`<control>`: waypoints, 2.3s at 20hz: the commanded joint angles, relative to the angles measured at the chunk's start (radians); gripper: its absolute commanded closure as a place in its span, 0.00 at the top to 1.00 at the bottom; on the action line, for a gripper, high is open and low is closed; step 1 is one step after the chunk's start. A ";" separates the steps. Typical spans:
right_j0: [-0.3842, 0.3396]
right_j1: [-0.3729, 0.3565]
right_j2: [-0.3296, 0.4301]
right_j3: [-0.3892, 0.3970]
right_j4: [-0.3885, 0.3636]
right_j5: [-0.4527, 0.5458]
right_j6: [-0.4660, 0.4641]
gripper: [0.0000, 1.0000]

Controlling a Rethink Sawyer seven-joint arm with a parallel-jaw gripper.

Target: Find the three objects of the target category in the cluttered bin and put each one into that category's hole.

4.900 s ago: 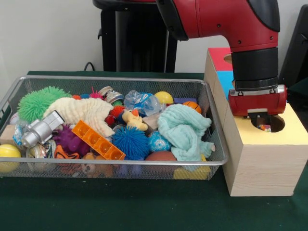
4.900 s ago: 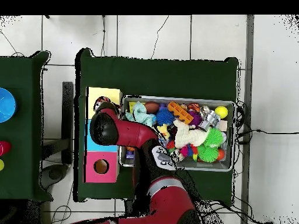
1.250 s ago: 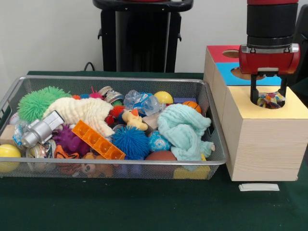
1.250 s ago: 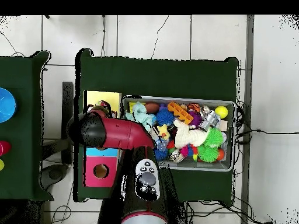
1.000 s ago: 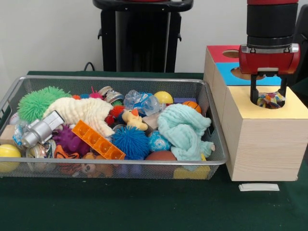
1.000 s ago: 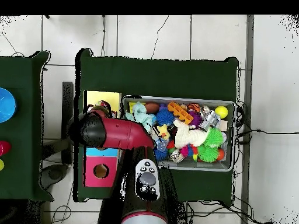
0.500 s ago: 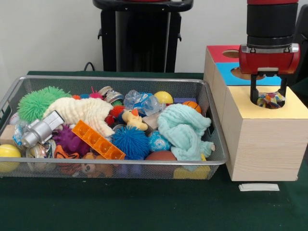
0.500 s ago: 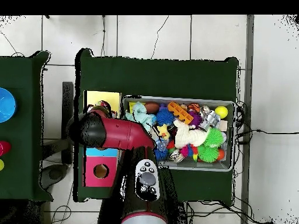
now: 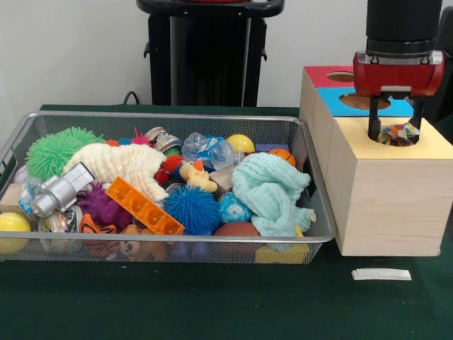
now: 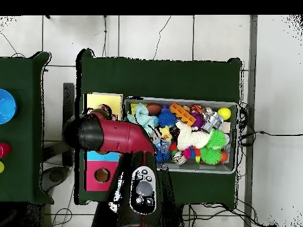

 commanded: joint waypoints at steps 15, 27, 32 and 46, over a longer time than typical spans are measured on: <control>0.123 -0.157 -0.234 -0.147 -0.022 0.616 0.351 1.00; 0.123 -0.137 -0.238 -0.146 -0.014 0.573 0.339 1.00; 0.118 -0.123 -0.237 -0.168 -0.020 0.565 0.333 1.00; 0.055 -0.059 -0.162 -0.092 -0.013 0.348 0.224 1.00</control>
